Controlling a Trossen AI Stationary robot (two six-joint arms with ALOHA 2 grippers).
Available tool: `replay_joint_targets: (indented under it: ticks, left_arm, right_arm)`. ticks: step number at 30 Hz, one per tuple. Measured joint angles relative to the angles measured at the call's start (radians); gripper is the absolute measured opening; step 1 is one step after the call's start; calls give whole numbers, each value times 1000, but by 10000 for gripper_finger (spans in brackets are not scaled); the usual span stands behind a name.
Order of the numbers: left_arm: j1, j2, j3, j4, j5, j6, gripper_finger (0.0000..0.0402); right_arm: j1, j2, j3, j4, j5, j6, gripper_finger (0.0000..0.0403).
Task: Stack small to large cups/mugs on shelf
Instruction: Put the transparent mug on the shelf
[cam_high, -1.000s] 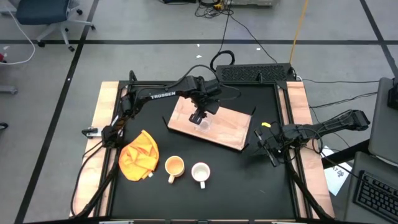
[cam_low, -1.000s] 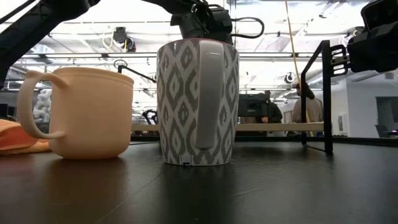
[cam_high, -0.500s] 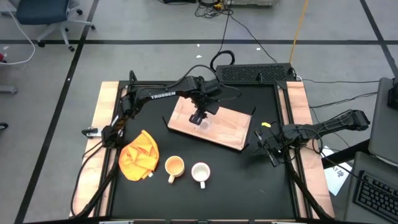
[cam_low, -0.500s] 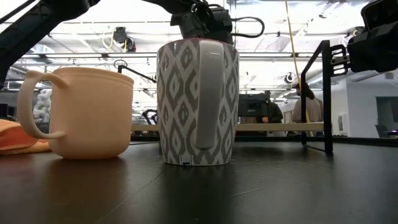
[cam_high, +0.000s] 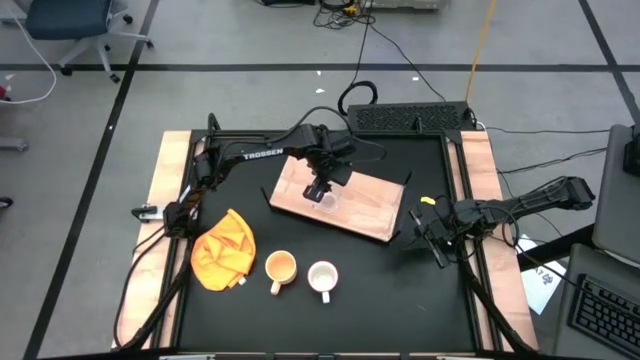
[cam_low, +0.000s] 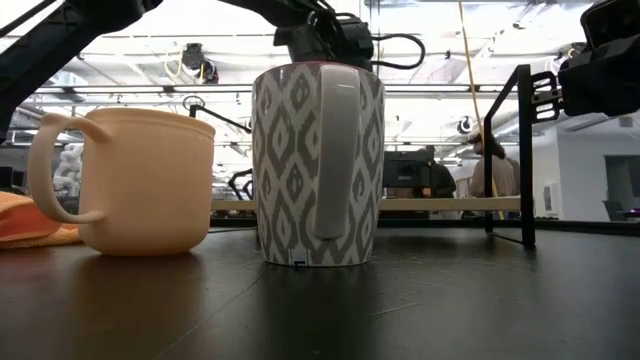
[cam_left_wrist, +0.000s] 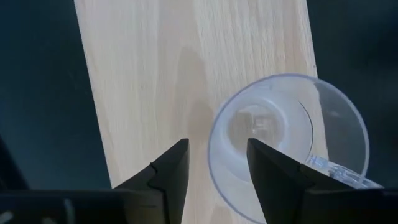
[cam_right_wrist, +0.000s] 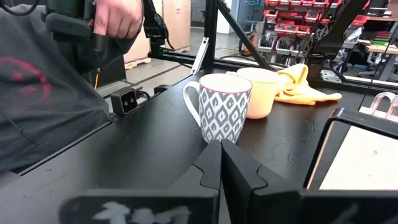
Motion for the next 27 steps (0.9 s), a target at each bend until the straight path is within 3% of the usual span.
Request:
replay_joint_targets:
  ticks: [12,16,23,27]
  left_arm:
    - [0,0,-6,9,-27,-10,157]
    - [0,0,-6,14,-27,-10,121]
    - [0,0,-6,13,-27,-12,19]
    - [0,0,-6,13,-27,-12,12]
  right_arm:
    - [0,0,0,0,0,-3,0]
    - [0,0,0,0,0,-3,0]
    - [0,0,0,0,0,-3,0]
    - [0,0,0,0,0,-3,0]
